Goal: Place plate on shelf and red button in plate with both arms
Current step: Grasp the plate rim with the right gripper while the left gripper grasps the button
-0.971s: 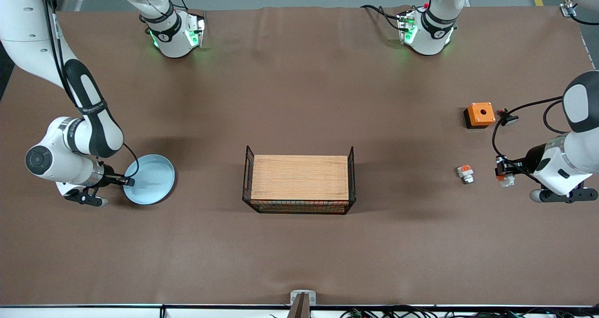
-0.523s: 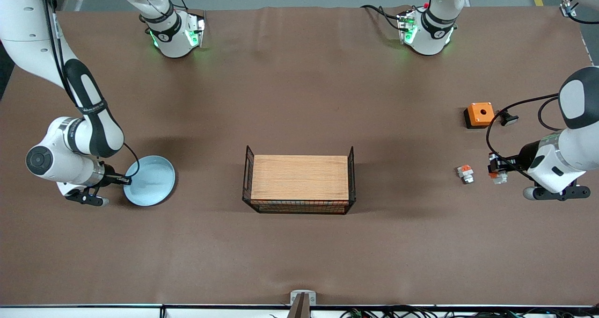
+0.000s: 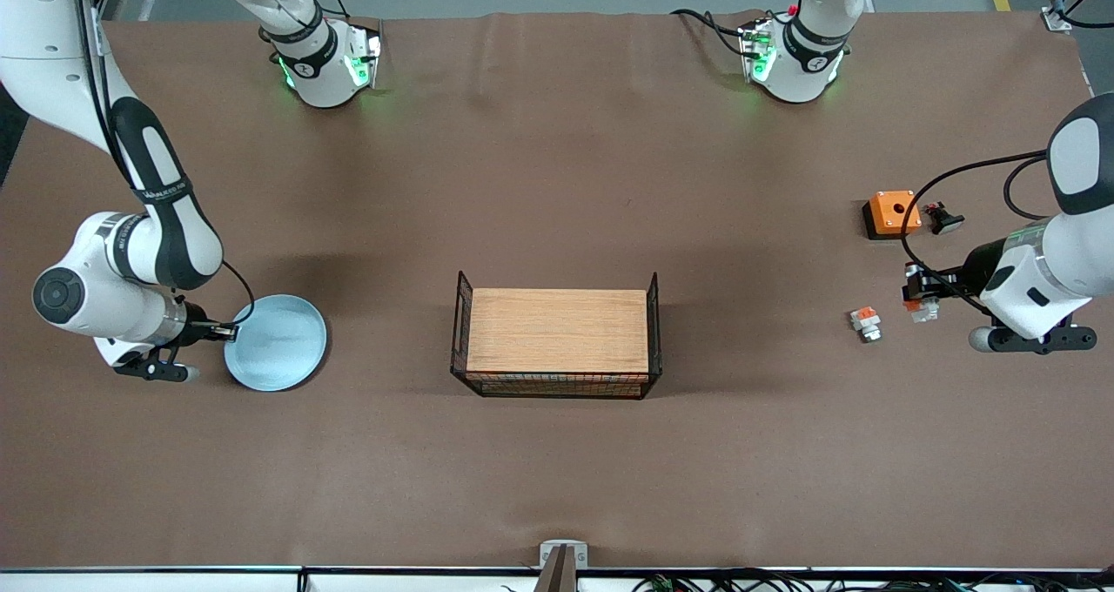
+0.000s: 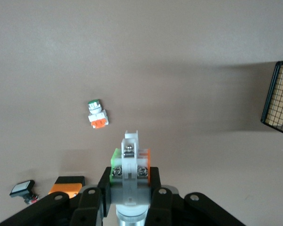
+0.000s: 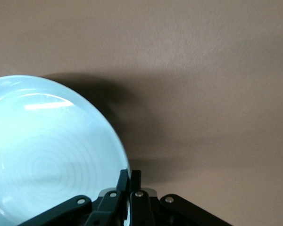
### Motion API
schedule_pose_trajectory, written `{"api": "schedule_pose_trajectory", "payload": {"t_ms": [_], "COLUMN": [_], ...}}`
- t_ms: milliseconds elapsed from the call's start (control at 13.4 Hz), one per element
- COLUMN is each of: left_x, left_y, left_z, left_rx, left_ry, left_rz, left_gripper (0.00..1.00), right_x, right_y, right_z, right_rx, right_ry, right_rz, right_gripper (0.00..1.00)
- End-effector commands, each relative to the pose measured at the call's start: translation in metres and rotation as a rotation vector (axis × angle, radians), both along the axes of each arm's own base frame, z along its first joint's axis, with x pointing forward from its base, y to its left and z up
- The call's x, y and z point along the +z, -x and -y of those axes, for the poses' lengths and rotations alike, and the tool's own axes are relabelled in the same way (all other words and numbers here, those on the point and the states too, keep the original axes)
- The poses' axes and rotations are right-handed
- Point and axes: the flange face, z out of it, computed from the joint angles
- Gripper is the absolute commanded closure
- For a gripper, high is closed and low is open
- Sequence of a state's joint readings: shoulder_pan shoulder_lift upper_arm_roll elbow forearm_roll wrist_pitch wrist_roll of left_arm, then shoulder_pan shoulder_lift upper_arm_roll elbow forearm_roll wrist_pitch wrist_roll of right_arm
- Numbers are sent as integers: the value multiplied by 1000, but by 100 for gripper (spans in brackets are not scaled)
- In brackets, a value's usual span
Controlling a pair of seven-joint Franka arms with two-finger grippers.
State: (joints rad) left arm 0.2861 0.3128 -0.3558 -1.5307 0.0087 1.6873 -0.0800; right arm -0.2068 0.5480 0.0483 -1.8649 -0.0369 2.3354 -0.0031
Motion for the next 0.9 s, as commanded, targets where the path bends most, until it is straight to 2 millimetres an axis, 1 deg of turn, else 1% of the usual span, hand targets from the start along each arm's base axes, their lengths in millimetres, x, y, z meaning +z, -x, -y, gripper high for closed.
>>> {"api": "schedule_pose_trajectory", "payload": {"t_ms": [0,149,373,523,672,822], "left_x": [16,19,17,16,18,19], "left_y": [11,13,17,19,21,23], "left_z": [11,13,13,15,17,18], "left_rx": [0,-3,-6,-9,-13,-16], "left_ry": [10,5,3,2,1,-1], "left_rz": [-12,-17,-36,-47,-59,-73], "left_gripper": [100,100,100,100,100,100], "right_x": [39,66,129,173,219,267], "right_y": [-1,1,10,19,33,50], "right_z": [-14,-22,-50,-78,-107,-151], "right_rx": [24,32,45,1,-66,-141], "right_ry": [-8,-6,1,18,43,80], "right_rz": [17,-10,-62,-97,-137,-177], "right_gripper": [97,97,97,97,97,97]}}
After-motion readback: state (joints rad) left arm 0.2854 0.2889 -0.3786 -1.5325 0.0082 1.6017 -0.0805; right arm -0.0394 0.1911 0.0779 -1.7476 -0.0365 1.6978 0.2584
